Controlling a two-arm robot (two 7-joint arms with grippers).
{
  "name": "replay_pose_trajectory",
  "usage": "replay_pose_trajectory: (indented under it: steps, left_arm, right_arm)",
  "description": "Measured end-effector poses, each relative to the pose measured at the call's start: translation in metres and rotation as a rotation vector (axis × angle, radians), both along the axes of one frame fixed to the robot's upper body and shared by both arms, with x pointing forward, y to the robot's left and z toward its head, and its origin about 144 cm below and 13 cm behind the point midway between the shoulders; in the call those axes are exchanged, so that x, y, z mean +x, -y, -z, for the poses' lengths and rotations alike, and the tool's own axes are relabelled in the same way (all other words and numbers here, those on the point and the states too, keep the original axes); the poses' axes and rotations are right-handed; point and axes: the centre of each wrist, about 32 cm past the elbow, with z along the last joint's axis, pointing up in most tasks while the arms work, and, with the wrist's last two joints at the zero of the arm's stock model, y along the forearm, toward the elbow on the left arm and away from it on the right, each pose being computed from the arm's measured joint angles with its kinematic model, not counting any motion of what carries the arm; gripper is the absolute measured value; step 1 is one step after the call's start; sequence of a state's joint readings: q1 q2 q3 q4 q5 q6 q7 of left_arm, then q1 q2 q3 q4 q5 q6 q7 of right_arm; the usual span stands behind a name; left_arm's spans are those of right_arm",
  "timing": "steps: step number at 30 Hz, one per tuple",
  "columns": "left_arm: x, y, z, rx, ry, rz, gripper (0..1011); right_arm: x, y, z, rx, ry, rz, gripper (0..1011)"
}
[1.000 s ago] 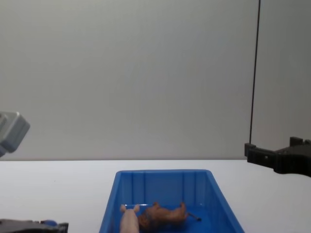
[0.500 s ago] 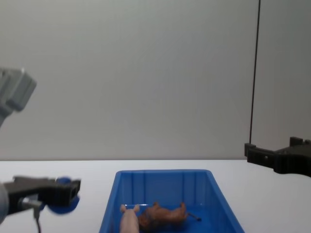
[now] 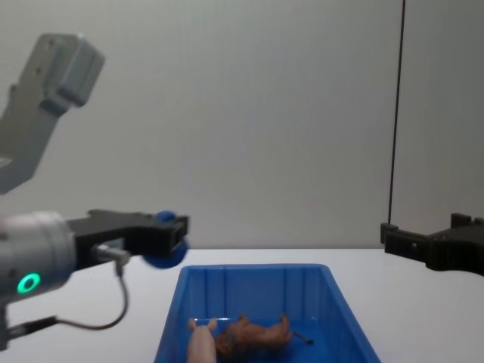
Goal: Pick up the two dolls from the table and place them into the box.
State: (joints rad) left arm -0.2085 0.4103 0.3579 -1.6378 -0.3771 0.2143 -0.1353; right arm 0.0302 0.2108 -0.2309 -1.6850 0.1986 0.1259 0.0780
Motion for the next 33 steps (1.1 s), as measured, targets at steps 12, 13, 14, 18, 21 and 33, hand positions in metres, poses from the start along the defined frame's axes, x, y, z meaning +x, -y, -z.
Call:
replay_pose_trajectory:
  steps: [12, 13, 14, 18, 21, 33]
  left_arm:
    - [0.020, 0.029, -0.007, -0.047, 0.048, 0.153, 346]
    - [0.021, 0.032, -0.008, -0.051, 0.051, 0.167, 387]
    - [0.022, 0.033, -0.008, -0.054, 0.053, 0.173, 404]
    - [0.026, 0.039, -0.009, -0.061, 0.061, 0.199, 546]
    - [0.028, 0.042, -0.010, -0.065, 0.065, 0.214, 630]
    - [0.032, 0.050, -0.012, -0.075, 0.076, 0.249, 988]
  right_arm:
    - [0.000, 0.000, 0.000, 0.000, 0.000, 0.000, 1001]
    - [0.000, 0.000, 0.000, 0.000, 0.000, 0.000, 1001]
    - [0.000, 0.000, 0.000, 0.000, 0.000, 0.000, 1001]
    - [0.000, 0.000, 0.000, 0.000, 0.000, 0.000, 1001]
    - [0.000, 0.000, 0.000, 0.000, 0.000, 0.000, 1001]
    - [0.000, 0.000, 0.000, 0.000, 0.000, 0.000, 1001]
